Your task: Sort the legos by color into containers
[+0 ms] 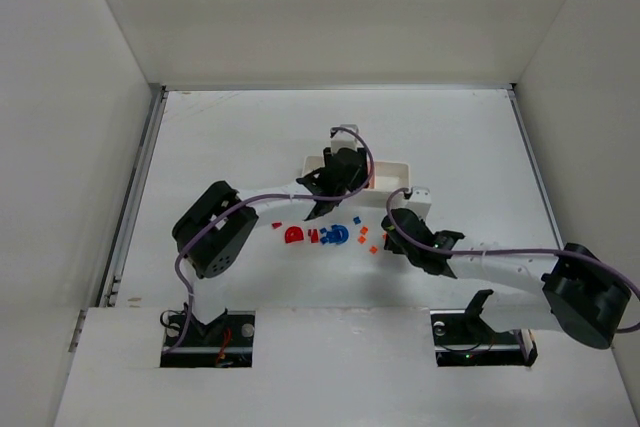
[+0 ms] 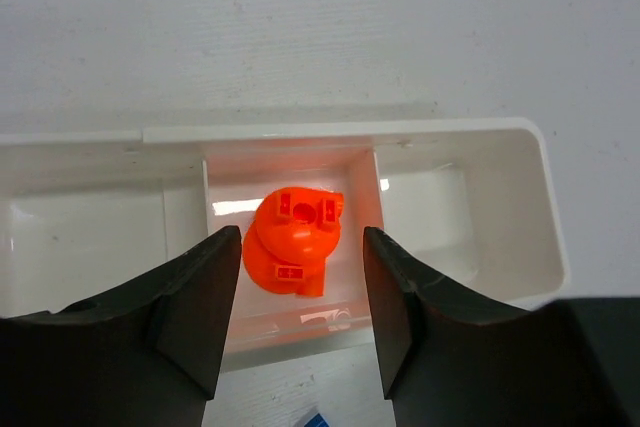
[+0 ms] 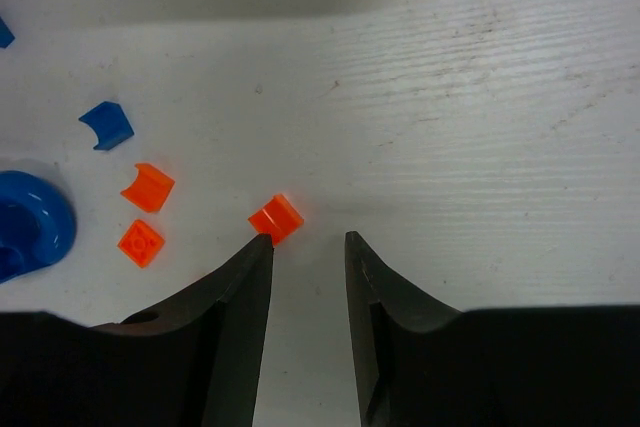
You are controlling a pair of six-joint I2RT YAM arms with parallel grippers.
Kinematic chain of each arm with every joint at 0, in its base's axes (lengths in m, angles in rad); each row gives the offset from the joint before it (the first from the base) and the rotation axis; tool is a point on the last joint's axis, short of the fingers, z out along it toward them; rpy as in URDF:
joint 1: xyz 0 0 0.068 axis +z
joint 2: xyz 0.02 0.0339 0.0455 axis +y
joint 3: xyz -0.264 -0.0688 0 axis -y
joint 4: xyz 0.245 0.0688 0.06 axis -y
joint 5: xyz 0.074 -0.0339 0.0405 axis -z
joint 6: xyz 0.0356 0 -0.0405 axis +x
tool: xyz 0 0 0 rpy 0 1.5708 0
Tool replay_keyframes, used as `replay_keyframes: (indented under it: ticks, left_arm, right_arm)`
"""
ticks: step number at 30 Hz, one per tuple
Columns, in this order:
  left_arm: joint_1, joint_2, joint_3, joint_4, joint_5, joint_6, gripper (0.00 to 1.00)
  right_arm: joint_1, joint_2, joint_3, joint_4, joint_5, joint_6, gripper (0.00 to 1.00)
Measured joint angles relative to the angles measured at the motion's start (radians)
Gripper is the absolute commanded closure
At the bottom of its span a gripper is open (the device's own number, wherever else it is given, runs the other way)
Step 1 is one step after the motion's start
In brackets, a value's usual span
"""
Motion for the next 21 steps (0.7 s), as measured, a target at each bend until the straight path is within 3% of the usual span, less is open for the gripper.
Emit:
replay_keyframes:
  ticks: [6, 12, 21]
  left_arm:
    - [-0.012, -0.089, -0.097, -0.012, -0.005, 0.001, 0.58]
    - [-0.089, -0.310, -0.289, -0.016, -0.006, -0.003, 0.61]
    - [-0.203, -0.514, -0.466, -0.056, -0.009, -0.039, 0.61]
  right_arm:
    - [0.002, 0.069, 0.059, 0.002, -0.056, -0.080, 0.55]
    - [0.001, 0.145, 0.092, 0.003, -0.087, -0.122, 0.57]
    - [-0.005, 0.205, 0.138, 0.007, -0.089, -0.148, 0.75]
